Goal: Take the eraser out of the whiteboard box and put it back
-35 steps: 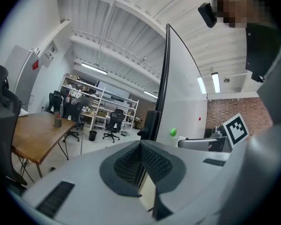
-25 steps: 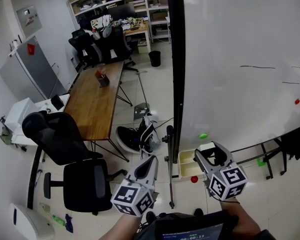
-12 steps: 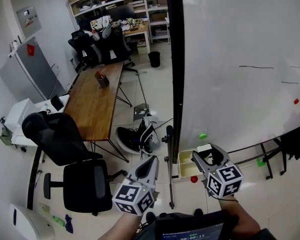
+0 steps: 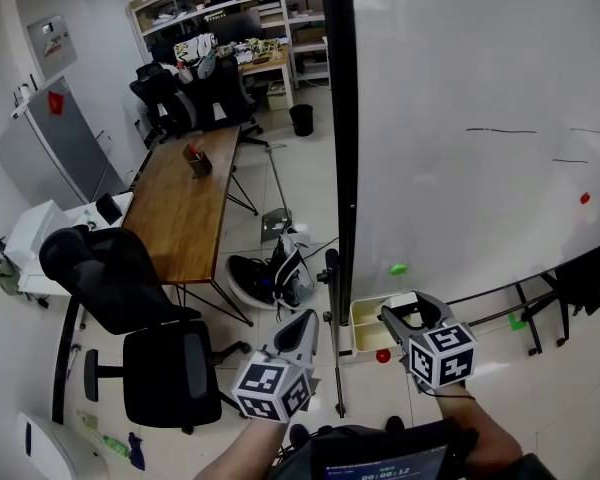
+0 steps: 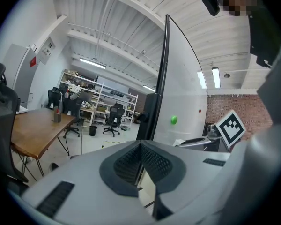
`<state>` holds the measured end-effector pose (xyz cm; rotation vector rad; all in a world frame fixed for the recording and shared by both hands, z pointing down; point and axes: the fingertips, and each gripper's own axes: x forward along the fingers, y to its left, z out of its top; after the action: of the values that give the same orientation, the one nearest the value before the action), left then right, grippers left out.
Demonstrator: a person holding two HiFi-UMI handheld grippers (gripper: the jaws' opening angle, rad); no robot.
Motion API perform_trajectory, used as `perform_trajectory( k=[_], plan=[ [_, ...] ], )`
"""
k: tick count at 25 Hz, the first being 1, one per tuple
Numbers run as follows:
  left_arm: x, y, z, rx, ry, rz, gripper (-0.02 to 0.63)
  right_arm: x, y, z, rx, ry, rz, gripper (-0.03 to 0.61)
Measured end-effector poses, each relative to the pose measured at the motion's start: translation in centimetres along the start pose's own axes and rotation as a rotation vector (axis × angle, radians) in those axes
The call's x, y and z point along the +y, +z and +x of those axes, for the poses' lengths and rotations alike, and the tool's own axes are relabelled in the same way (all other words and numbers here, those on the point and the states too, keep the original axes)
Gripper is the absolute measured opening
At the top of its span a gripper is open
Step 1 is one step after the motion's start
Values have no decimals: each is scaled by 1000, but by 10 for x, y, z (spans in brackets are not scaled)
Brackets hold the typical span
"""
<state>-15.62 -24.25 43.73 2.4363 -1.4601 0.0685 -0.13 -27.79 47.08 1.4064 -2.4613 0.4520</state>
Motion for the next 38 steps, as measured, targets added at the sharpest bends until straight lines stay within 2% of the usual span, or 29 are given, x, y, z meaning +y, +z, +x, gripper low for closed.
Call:
perform_trajectory(
  k=[12, 19, 25, 31, 34, 38],
  plan=[
    [5, -24, 20, 3, 44, 44, 23, 5, -21, 20, 168, 21, -71, 293],
    [10, -31, 31, 0, 63, 50, 23, 11, -31, 28, 255, 36, -78, 291],
    [14, -44, 33, 32, 76, 27, 23, 15, -36, 33, 362, 48, -90, 291],
    [10, -47, 33, 28, 65, 17, 23, 14, -42, 35, 501, 88, -86, 291],
    [8, -45, 32, 26, 57, 16, 23, 19, -44, 35, 535, 108, -42, 291],
    [6, -43, 35, 16, 50, 15, 23, 17, -46, 40, 566, 83, -17, 290]
  ],
)
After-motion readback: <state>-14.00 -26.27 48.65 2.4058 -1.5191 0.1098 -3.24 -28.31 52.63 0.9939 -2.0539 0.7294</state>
